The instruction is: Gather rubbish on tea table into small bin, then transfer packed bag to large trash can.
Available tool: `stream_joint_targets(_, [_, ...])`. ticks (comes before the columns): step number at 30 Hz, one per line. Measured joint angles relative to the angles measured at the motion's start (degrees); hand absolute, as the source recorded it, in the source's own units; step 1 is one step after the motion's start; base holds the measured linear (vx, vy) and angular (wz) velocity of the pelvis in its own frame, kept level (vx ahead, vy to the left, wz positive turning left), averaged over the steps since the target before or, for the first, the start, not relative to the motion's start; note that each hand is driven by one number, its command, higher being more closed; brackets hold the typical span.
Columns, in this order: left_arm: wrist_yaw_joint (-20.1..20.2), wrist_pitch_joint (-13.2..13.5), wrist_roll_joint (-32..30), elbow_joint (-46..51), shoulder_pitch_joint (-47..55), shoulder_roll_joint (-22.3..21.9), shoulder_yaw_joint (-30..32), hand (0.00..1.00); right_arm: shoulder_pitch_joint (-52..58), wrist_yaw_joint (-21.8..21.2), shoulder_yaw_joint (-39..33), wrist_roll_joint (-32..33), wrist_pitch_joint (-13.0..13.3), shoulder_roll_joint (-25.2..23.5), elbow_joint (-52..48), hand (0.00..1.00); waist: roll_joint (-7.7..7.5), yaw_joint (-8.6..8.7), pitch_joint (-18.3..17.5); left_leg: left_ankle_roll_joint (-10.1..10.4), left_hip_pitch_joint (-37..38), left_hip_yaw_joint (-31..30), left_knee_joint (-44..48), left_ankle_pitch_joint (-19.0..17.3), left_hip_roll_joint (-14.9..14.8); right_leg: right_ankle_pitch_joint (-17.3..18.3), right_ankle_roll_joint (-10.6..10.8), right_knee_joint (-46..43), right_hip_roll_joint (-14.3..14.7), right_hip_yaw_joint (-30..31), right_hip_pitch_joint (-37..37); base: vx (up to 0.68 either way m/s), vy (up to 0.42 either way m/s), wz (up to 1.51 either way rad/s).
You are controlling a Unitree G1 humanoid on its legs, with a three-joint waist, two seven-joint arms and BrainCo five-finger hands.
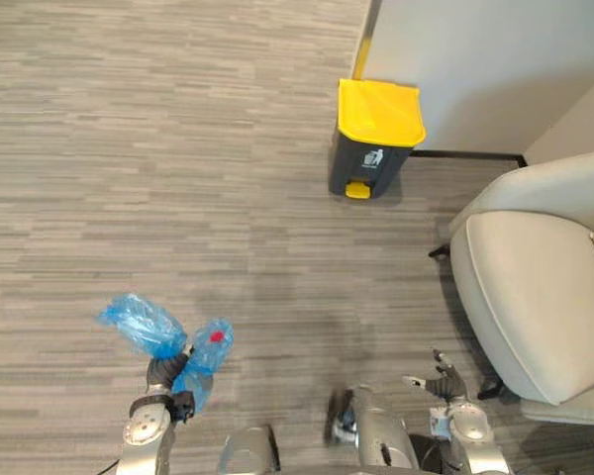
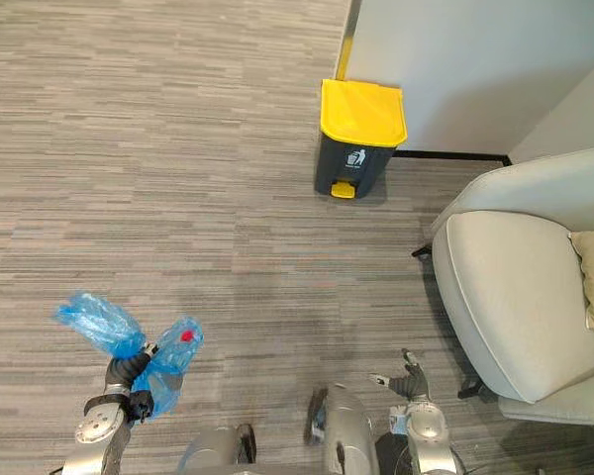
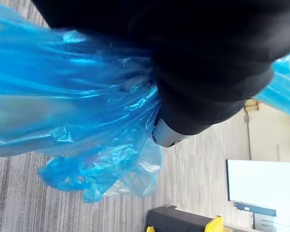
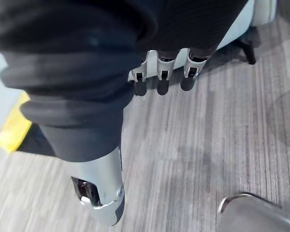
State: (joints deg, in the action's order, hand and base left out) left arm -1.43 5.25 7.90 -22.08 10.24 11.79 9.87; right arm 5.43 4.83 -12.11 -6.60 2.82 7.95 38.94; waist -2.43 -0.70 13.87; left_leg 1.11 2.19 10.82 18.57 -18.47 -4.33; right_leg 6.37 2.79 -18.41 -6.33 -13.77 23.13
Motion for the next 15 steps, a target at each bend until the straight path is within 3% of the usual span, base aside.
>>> stream_joint_targets(1, [-0.02, 0.00, -0.01, -0.48, -0.06, -0.09, 0.40, 1.00, 0.18, 0.02, -0.61, 0.14, -0.46, 0.01, 0.74, 0.00, 0.16, 0.23, -0.12, 1.19, 1.93, -0.54, -0.39, -0.62, -0.59, -4.55, -1.42, 1.54, 1.03, 0.35, -0.12, 0.53, -0.114, 0.37])
stream_joint_targets(2, [-0.06, 0.09, -0.01, -0.75, 0.07, -0.24, 0.92, 1.00, 0.59, 0.00, -0.94, 0.50, -0.83, 0.04, 0.82, 0.00, 0.06, 0.88, -0.46, 2.76, 3.01, -1.93, 0.36, -1.46, -1.37, -8.75, -4.91, 0.17, 1.56, 0.66, -0.81, 0.69, -0.167, 0.36])
stream_joint_targets(3, [-0.08, 0.06, -0.01, -1.59, -0.46, -0.91, 0.91, 1.00, 0.16, -0.02, -1.20, 0.56, -1.15, 0.57, 1.14, 0.00, 1.65, 1.10, -0.30, 4.86, 2.96, -3.04, 3.28, -1.18, -3.82, -5.54, -5.95, -4.10, 2.52, -0.89, -0.85, 0.68, -0.171, 0.31])
stream_joint_targets(4, [-0.07, -0.03, -0.01, -1.63, -0.29, -1.29, 0.90, 1.00, -0.34, -0.04, -1.19, 0.59, -1.15, 0.40, 1.04, 0.00, 1.69, 1.14, -0.27, 7.01, 1.79, -3.02, 7.75, 0.79, -4.53, -2.93, -6.45, -6.06, 2.47, -1.62, -1.50, 0.79, -0.223, 0.14])
stream_joint_targets(5, [-0.04, -0.08, -0.01, -1.63, -0.11, -2.37, 0.88, 1.00, -0.37, -0.03, -1.22, 0.64, -1.23, 0.44, 0.46, 0.00, 2.08, 1.36, -0.06, 6.15, 0.21, -3.09, 14.39, 4.39, -5.31, -0.97, -6.88, -6.85, 2.70, -2.35, -3.71, 0.63, -0.213, 0.05])
stream_joint_targets(6, [0.15, -0.09, -0.01, -1.49, 0.40, -3.96, 0.86, 1.00, -0.07, 0.01, -1.07, 1.43, -1.21, 0.48, -0.68, 0.00, 2.70, 0.91, 0.15, 3.64, -3.69, -2.74, 26.35, 13.15, -7.48, 0.65, -7.39, -4.79, 3.94, -2.33, -8.82, 0.73, -0.208, -0.13])
stream_joint_targets(7, [0.26, -0.03, 0.00, -0.78, 0.92, -4.69, 0.45, 1.00, 0.06, 0.16, -1.01, 2.02, -1.07, 0.16, -2.51, 0.00, 3.30, -0.23, 0.16, 2.23, -8.28, -2.47, 38.20, 13.17, -10.03, 1.73, -8.03, -2.01, 5.50, -1.56, -13.67, 0.58, -0.120, -0.28])
stream_joint_targets(9, [0.28, -0.04, 0.01, -0.68, 0.85, -4.73, -0.22, 1.00, -0.80, 0.35, -1.14, 2.96, -0.72, -0.83, -4.52, 0.00, 3.04, -1.44, 0.41, 1.56, -15.59, -2.36, 45.60, 7.02, -10.82, 2.19, -8.62, 1.80, 6.21, -0.14, -19.21, 0.52, -0.025, -0.39])
stream_joint_targets(11, [0.33, -0.05, 0.25, -0.29, 0.94, -4.68, -0.44, 1.00, -1.62, 0.51, -1.16, 4.16, -0.50, -1.18, -5.00, 0.00, 1.85, -3.39, 0.90, -1.04, -22.15, -0.25, 41.15, 4.04, -9.59, 2.80, -7.77, 5.61, 5.29, 1.85, -23.68, 0.53, 0.053, -0.45])
stream_joint_targets(13, [0.30, -0.03, 0.38, 0.30, 0.93, -4.76, -0.34, 1.00, -1.98, 0.84, -1.34, 4.30, -0.53, -1.03, -4.95, 0.00, 1.37, -4.01, 1.04, -0.48, -26.66, -0.16, 31.18, 3.71, -7.45, 5.43, -4.46, 7.34, 3.99, 2.90, -26.11, 0.43, 0.151, -0.33])
stream_joint_targets(14, [0.32, -0.04, 0.39, 0.30, 1.14, -5.11, -0.42, 1.00, -2.04, 1.50, -1.55, 4.32, -0.51, -0.60, -4.61, 0.00, 2.51, -4.35, 0.93, 1.61, -27.65, -2.51, 18.28, 5.62, -6.03, 7.76, -2.24, 6.94, 3.56, 3.62, -27.37, 0.49, 0.246, -0.49])
stream_joint_targets(15, [0.28, 0.04, 0.41, 0.11, 1.91, -5.42, -0.31, 1.00, -1.90, 1.66, -1.71, 4.28, -0.56, -0.21, -3.70, 0.00, 3.67, -5.03, 0.83, -0.25, -26.38, -4.90, 9.57, 13.96, -4.95, 10.35, -0.49, 4.93, 4.09, 5.07, -27.99, 0.57, 0.315, -0.44])
